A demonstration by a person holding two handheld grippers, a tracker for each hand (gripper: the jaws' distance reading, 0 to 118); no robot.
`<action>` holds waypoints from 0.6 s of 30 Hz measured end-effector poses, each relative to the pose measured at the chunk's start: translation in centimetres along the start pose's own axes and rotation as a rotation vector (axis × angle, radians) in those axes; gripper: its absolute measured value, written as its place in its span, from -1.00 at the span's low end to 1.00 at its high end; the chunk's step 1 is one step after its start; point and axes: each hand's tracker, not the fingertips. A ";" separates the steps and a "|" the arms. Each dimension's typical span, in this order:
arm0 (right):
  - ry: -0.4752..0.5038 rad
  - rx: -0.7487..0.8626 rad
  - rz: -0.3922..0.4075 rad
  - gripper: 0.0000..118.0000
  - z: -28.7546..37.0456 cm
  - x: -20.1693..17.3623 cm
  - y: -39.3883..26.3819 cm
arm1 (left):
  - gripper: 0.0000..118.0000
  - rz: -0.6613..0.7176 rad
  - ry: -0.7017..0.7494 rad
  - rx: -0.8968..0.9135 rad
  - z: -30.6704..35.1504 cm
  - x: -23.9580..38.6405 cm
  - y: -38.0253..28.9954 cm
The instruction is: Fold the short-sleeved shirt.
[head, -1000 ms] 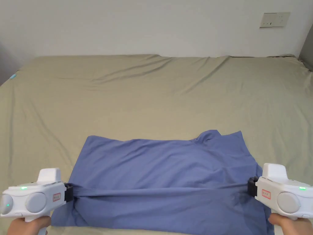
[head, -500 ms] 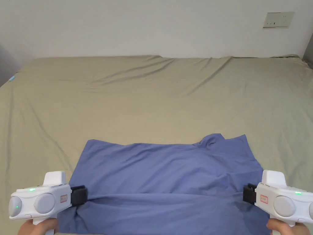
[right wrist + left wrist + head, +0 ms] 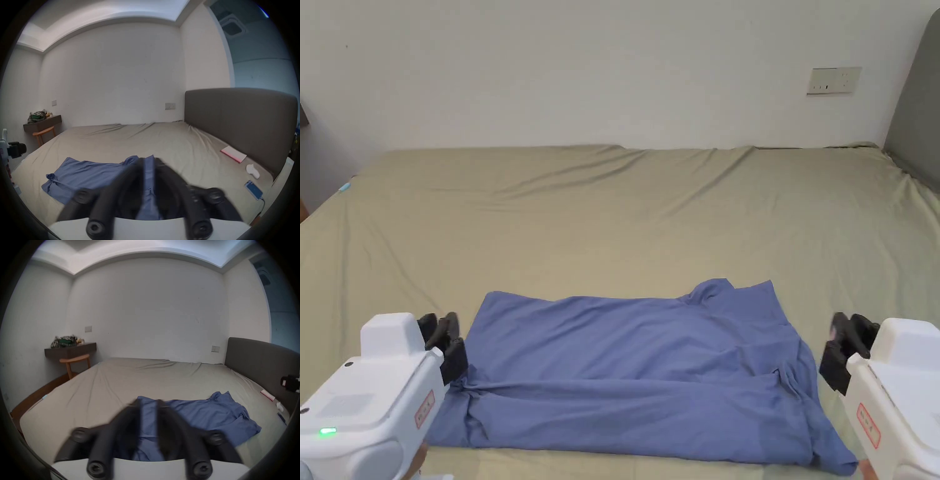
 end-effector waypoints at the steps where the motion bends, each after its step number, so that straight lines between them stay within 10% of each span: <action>1: 0.000 0.016 0.011 -0.97 0.9 0.1 -0.3 | -0.99 0.007 -0.013 -0.001 0.6 0.1 -0.4; 18: 0.027 -0.005 0.059 -0.99 2.3 0.3 -1.3 | -1.00 0.077 -0.079 -0.365 -2.1 -4.1 -3.4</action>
